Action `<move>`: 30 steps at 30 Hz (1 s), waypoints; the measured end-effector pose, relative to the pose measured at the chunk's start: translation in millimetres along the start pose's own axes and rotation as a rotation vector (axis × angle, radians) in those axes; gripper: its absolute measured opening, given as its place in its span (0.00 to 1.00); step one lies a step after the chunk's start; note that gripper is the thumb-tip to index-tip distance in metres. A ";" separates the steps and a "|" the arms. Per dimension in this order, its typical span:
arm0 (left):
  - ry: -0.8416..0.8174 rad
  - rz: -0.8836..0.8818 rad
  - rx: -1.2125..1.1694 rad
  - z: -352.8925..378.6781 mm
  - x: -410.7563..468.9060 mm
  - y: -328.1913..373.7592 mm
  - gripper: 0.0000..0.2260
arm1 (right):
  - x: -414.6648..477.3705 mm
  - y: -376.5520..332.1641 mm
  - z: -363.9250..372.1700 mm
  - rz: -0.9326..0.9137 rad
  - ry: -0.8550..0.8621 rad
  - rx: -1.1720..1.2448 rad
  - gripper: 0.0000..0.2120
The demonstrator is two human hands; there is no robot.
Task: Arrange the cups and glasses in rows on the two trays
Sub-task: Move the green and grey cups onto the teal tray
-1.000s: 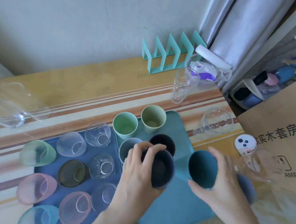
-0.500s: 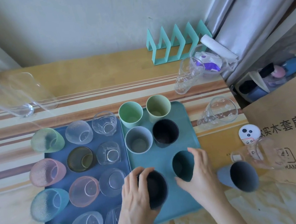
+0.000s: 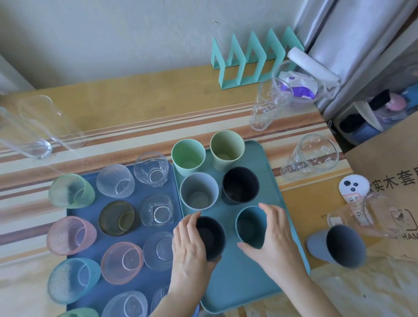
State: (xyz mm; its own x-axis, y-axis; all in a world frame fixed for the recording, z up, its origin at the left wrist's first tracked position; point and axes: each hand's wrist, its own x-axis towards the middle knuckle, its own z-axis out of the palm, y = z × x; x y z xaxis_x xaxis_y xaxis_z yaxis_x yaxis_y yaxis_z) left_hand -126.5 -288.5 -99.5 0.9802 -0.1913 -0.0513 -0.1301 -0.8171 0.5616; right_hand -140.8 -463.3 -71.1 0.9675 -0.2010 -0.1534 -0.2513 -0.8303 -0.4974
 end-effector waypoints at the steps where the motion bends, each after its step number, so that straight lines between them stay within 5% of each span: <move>1: 0.004 -0.003 0.004 0.6 -0.7 0.8 0.47 | -0.2 0.3 -0.2 0.002 -0.001 0.007 0.40; 15: 0.075 -0.014 -0.081 3.7 -13.6 -1.6 0.41 | -1.7 1.1 -7.2 -0.016 -0.087 0.003 0.40; 30: 0.043 -0.064 -0.161 4.2 -14.2 2.7 0.46 | -0.2 2.3 -16.0 -0.074 -0.161 0.021 0.40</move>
State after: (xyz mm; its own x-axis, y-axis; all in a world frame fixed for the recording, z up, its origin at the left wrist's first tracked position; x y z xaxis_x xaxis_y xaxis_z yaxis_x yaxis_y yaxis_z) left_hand -141.4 -290.3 -100.7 0.9916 -0.1158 -0.0579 -0.0452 -0.7286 0.6834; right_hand -141.1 -473.5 -58.6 0.9669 -0.0524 -0.2498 -0.1818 -0.8281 -0.5302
